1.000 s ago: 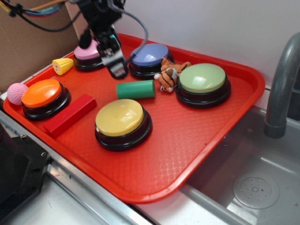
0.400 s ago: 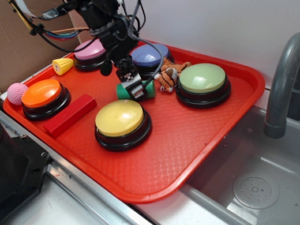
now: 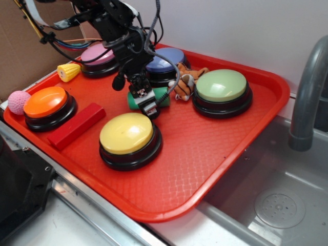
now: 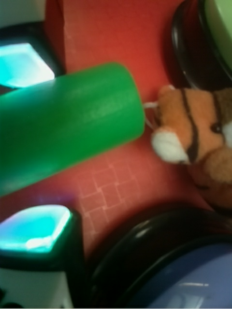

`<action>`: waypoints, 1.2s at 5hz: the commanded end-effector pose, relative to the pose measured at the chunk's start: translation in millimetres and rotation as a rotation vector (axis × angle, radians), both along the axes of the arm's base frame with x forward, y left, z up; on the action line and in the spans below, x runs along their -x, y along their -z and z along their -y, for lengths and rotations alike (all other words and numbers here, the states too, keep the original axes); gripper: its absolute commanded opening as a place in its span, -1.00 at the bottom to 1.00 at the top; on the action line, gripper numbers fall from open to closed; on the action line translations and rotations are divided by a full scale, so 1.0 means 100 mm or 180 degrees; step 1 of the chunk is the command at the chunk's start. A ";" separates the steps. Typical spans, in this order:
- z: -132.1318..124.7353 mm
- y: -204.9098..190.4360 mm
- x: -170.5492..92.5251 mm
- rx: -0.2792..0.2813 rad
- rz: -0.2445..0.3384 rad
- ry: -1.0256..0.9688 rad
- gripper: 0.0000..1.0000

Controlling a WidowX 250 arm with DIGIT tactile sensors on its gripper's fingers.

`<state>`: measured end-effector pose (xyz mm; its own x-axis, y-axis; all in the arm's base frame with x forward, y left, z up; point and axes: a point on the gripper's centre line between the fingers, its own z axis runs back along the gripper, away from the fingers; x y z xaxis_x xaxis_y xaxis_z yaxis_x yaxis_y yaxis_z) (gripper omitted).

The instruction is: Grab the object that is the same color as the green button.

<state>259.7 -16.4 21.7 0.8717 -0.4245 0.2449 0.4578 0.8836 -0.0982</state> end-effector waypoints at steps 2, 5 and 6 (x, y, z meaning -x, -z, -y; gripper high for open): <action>0.08 -0.19 -0.10 -0.0121 0.0114 0.0106 -1.00; -0.42 -0.98 0.30 -0.0054 -0.0400 -0.0944 -1.00; -0.56 -1.14 0.43 -0.0194 -0.0507 -0.1073 -1.00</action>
<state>206.0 40.3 116.7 0.9925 -0.1206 0.0172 0.1218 0.9857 -0.1166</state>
